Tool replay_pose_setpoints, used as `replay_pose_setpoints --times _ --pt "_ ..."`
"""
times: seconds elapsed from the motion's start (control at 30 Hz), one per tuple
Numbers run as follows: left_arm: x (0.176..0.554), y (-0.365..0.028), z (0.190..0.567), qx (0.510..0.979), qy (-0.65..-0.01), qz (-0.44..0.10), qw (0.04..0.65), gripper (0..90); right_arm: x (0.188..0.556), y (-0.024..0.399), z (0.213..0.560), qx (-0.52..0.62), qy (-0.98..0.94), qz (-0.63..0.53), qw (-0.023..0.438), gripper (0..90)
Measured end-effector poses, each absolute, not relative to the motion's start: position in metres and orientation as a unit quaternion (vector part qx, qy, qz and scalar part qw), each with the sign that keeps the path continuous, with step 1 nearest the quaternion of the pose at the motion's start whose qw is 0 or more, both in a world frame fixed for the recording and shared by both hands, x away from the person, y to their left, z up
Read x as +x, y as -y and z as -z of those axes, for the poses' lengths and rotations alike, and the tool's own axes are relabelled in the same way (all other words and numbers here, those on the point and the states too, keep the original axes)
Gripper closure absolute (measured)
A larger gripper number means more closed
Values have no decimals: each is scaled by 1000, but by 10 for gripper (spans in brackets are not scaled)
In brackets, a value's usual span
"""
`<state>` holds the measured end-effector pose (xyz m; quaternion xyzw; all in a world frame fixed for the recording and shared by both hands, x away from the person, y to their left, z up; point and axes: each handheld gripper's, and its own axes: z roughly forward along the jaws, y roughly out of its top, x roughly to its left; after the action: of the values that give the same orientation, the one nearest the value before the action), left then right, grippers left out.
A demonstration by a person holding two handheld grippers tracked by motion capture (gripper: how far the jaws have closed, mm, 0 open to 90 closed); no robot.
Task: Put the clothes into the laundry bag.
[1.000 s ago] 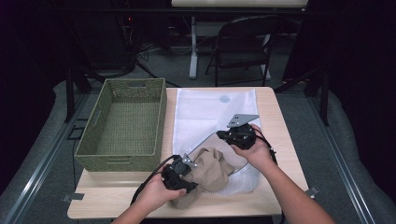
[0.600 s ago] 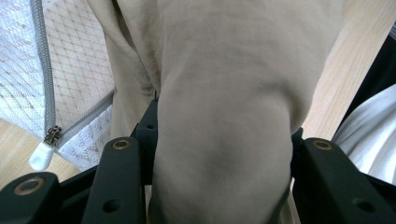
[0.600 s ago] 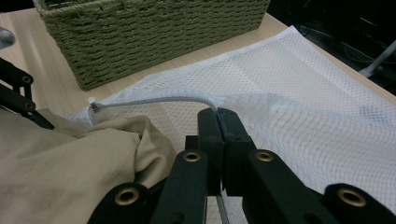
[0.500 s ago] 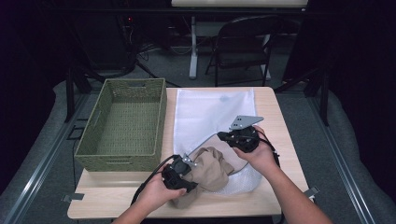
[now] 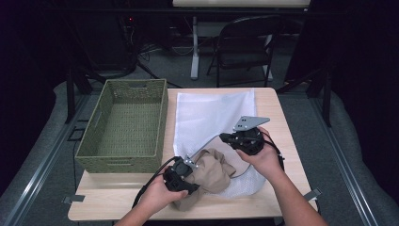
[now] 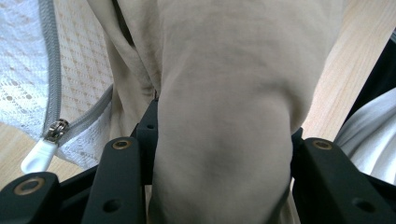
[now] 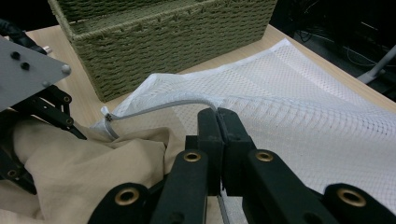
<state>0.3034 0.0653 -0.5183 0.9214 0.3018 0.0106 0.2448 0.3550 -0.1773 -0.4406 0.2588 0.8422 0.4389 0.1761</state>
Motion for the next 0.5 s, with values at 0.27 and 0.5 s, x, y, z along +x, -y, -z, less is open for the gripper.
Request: replay_pose_setpoints --times 0.27,0.5 --pt "306 -67 517 915 -312 -12 254 524 353 176 440 257 -845 -434 177 888" --pt "310 -63 511 909 -318 -9 269 523 353 173 442 256 -845 -436 173 887"
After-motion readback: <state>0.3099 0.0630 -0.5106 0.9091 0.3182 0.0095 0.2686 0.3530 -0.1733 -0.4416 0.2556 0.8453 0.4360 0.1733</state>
